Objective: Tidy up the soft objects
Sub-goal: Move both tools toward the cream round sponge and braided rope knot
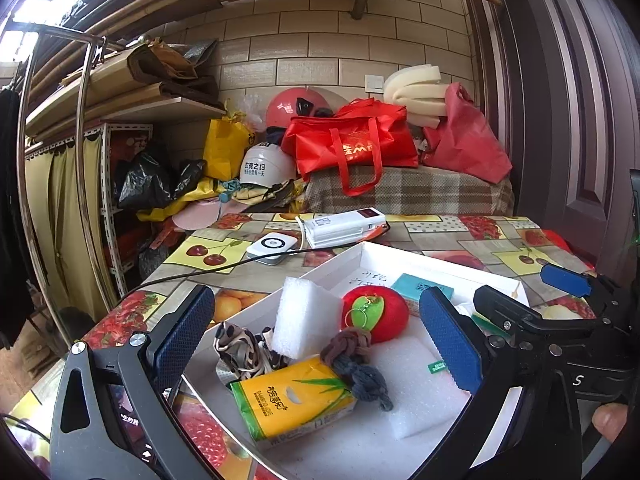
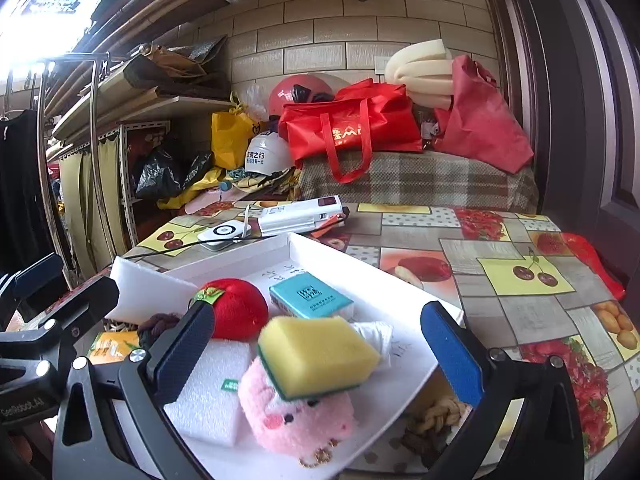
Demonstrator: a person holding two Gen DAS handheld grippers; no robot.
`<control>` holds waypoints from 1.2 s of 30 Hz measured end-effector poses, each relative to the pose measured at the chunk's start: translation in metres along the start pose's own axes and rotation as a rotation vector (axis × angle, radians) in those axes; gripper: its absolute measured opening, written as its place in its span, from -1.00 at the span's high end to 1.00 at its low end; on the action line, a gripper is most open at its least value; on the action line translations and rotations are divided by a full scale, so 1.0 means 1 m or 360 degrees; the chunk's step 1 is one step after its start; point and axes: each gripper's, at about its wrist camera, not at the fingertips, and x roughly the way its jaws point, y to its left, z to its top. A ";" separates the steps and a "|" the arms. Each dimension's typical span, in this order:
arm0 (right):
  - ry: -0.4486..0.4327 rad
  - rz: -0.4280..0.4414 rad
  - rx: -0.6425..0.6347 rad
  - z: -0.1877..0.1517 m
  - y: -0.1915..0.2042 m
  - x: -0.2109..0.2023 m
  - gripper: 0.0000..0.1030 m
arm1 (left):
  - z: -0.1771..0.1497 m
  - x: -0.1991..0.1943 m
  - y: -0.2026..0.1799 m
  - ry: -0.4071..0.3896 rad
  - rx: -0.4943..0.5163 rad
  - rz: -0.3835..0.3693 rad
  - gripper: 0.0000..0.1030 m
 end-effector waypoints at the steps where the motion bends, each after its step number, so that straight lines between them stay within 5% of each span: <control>1: 0.0006 0.0003 0.0001 -0.001 -0.002 -0.002 -1.00 | 0.000 -0.001 -0.001 0.0001 0.0003 -0.0004 -1.00; 13: 0.0025 -0.0134 0.0069 -0.020 -0.059 -0.045 -1.00 | -0.003 -0.007 -0.010 0.0019 0.0023 -0.0062 -1.00; 23: 0.0321 -0.0298 0.0690 -0.042 -0.181 -0.032 -1.00 | -0.006 -0.019 -0.038 0.0047 0.0107 -0.0285 -1.00; 32: 0.0467 -0.0042 0.0259 -0.034 -0.131 -0.014 -0.99 | -0.005 -0.017 -0.042 0.0072 0.0074 -0.0301 -1.00; 36: 0.0526 -0.0082 0.0168 -0.033 -0.125 -0.003 -0.99 | -0.004 -0.016 -0.041 0.0073 0.0084 -0.0298 -1.00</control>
